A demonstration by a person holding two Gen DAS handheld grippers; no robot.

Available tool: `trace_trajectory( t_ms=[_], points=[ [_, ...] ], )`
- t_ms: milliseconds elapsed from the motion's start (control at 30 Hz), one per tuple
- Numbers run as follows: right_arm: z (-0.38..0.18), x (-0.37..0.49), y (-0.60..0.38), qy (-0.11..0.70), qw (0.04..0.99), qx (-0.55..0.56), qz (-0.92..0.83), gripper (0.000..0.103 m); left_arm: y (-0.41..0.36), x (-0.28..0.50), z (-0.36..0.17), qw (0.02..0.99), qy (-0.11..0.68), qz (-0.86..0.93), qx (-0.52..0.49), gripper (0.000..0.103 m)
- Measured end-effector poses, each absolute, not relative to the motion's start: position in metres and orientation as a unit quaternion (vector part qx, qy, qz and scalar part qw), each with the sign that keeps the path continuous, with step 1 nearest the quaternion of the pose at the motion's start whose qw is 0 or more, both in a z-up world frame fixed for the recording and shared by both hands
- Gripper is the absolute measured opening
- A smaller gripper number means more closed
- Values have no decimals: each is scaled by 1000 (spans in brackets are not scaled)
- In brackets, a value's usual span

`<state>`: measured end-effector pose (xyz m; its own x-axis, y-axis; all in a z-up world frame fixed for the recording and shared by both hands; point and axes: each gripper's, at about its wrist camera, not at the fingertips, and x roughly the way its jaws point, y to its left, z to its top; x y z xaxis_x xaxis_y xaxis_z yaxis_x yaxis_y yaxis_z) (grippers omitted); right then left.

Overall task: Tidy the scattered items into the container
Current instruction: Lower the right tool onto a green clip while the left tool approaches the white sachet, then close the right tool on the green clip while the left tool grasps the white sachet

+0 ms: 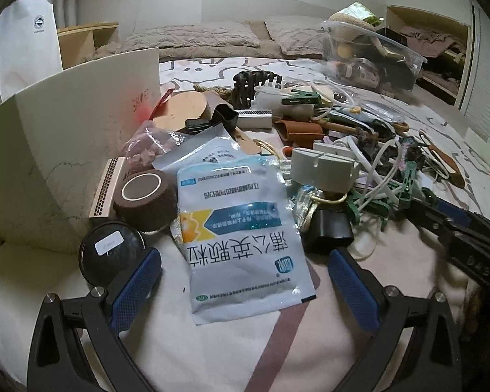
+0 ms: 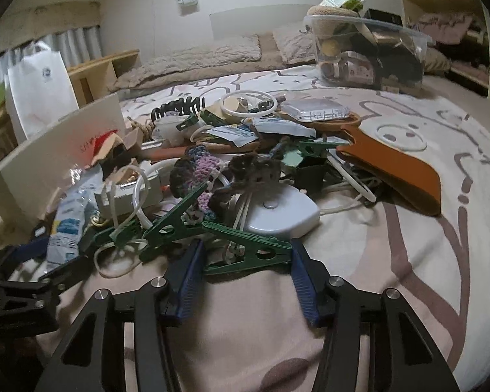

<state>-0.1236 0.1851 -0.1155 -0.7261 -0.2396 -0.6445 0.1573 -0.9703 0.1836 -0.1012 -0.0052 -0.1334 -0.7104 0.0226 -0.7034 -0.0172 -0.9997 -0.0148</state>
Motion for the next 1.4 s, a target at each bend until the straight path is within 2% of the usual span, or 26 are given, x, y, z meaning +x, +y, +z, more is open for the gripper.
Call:
trace_trajectory(
  t_ms=[67,167,233,267,433,700,967,1400],
  points=[
    [-115,-121,187,-66,108,353,-927,53,-7,-102,-134,15,-8,925,-380,102],
    [-115,-117,188,-70,109,350,-928,53,-11,-105,-134,24,-23,922,-385,73],
    [-114,-115,190,-75,110,349,-928,53,-13,-105,-134,28,-31,922,-386,71],
    [-114,-114,190,-77,111,348,-928,53,-14,-104,-133,26,-31,922,-384,67],
    [-111,-107,193,-78,112,343,-929,53,-14,-99,-131,29,-29,924,-379,64],
    [-111,-101,196,-86,115,340,-929,53,-14,-91,-123,33,-30,928,-370,52],
    [-108,-97,201,-95,114,334,-931,53,-12,-84,-117,50,-30,931,-360,46],
    [-101,-96,209,-112,105,325,-933,53,-9,-78,-107,60,-28,937,-344,45]
  ],
)
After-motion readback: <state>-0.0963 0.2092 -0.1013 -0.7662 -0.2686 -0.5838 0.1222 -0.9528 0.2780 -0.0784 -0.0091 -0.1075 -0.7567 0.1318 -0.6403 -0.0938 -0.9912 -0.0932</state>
